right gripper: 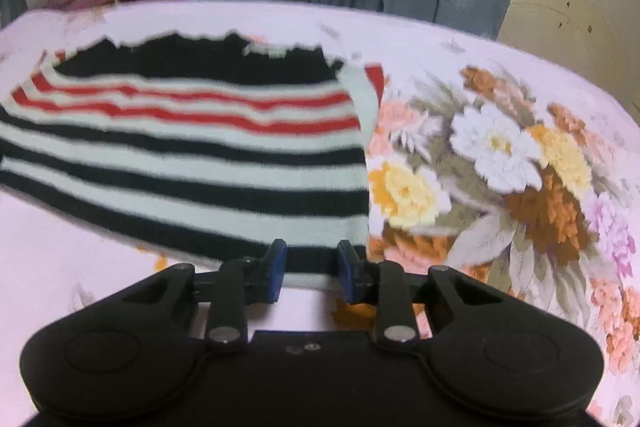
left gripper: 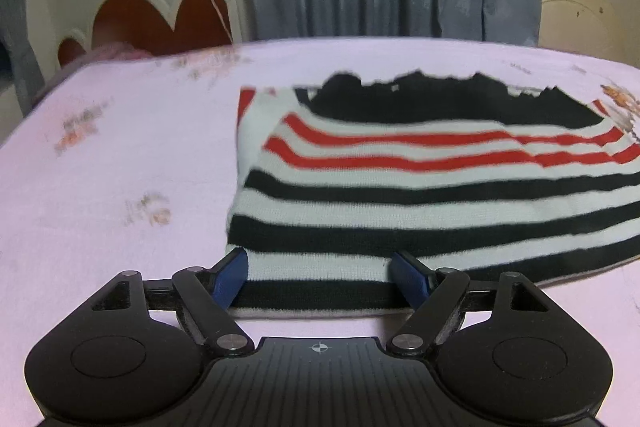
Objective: Fold small clothes
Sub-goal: 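Smooth the folded sweater flat with both open grippers, then grasp one side edge of the folded sweater with both grippers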
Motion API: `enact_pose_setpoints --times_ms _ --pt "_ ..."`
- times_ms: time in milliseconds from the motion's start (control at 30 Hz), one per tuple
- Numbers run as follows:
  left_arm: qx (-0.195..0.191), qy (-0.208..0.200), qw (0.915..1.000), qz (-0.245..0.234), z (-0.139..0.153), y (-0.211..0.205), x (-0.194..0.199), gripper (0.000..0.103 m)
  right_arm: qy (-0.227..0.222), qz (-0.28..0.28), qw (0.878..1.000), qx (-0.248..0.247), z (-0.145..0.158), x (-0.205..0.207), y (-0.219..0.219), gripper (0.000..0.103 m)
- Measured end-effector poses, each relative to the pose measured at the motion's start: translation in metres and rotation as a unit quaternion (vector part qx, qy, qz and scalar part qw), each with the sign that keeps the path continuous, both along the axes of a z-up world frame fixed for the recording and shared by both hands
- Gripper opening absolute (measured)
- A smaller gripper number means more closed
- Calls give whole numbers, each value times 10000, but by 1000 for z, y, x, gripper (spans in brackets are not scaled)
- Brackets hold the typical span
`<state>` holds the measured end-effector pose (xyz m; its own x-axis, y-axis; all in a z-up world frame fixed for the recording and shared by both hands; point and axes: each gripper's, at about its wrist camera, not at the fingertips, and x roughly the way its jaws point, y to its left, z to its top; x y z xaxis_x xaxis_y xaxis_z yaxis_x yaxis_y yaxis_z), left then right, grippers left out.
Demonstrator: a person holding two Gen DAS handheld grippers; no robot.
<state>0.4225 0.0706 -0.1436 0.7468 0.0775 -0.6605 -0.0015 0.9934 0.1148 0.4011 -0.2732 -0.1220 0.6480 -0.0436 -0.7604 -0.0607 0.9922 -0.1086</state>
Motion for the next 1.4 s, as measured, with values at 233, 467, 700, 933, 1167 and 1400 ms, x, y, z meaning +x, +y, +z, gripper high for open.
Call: enact_pose_setpoints --times_ms 233,467,700,933,1167,1400 --pt "-80 43 10000 15 -4 3 4 79 -29 15 10000 -70 -4 1 3 26" --pt "-102 116 9999 29 -4 4 6 81 -73 0 9999 -76 -6 0 4 26" --pt "-43 201 9998 3 -3 3 8 82 -16 -5 10000 -75 -5 3 4 27" --pt "-133 214 9994 255 8 14 5 89 17 56 10000 3 -4 3 1 28" --pt "-676 -338 9958 518 21 33 -57 96 -741 -80 9963 427 13 -39 -12 44" --pt "-2844 -220 9485 1376 -15 63 -69 75 -665 4 9929 986 17 -51 -5 19"
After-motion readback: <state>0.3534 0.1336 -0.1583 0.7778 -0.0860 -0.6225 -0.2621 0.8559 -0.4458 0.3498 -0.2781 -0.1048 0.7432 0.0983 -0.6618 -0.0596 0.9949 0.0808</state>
